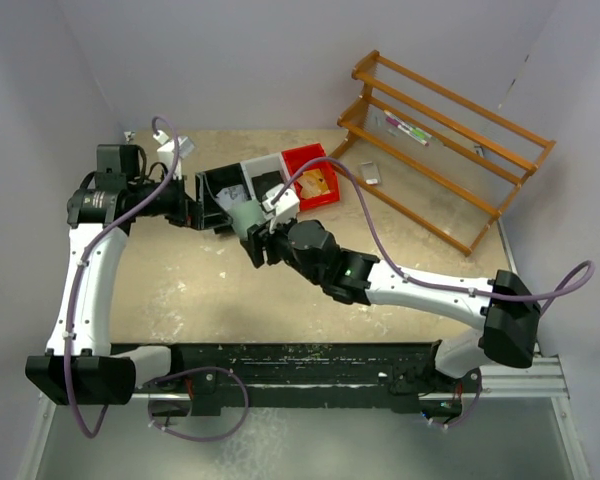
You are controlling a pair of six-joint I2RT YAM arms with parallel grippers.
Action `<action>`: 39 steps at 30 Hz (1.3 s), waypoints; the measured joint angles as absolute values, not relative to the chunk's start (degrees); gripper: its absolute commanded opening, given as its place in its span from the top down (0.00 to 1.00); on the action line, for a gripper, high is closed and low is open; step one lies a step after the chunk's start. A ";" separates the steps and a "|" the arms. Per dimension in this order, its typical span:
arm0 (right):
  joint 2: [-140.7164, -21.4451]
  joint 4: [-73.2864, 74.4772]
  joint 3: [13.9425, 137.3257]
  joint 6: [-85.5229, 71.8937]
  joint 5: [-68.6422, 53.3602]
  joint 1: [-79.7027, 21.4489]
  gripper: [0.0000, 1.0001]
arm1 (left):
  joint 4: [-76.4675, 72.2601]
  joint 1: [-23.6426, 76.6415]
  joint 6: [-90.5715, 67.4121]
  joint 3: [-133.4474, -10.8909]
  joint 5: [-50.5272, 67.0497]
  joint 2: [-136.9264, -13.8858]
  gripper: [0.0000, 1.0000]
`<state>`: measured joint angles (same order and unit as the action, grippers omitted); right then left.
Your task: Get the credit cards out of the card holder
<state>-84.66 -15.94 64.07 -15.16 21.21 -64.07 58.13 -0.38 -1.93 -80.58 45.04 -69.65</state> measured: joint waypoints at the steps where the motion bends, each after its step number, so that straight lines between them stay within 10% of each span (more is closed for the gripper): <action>1: -84.66 -16.08 64.14 -14.96 21.21 -64.36 0.39 | 57.98 -0.62 -2.79 -80.95 46.52 -69.65 0.01; 11: -84.73 -16.67 67.57 -12.95 21.50 -67.77 0.39 | 57.30 -1.13 -6.72 -82.30 54.33 -69.21 0.14; 24: -85.30 -17.08 69.23 -10.92 22.00 -69.67 0.27 | 58.81 -1.83 -6.83 -82.30 57.74 -69.30 1.00; 31: -85.86 -14.39 70.94 -14.68 20.23 -68.60 0.15 | 61.43 -1.98 -5.08 -82.30 57.21 -69.93 1.00; 39: -83.90 -5.32 73.80 -22.68 20.12 -65.23 0.29 | 63.51 -2.20 -2.28 -83.50 51.27 -69.97 1.00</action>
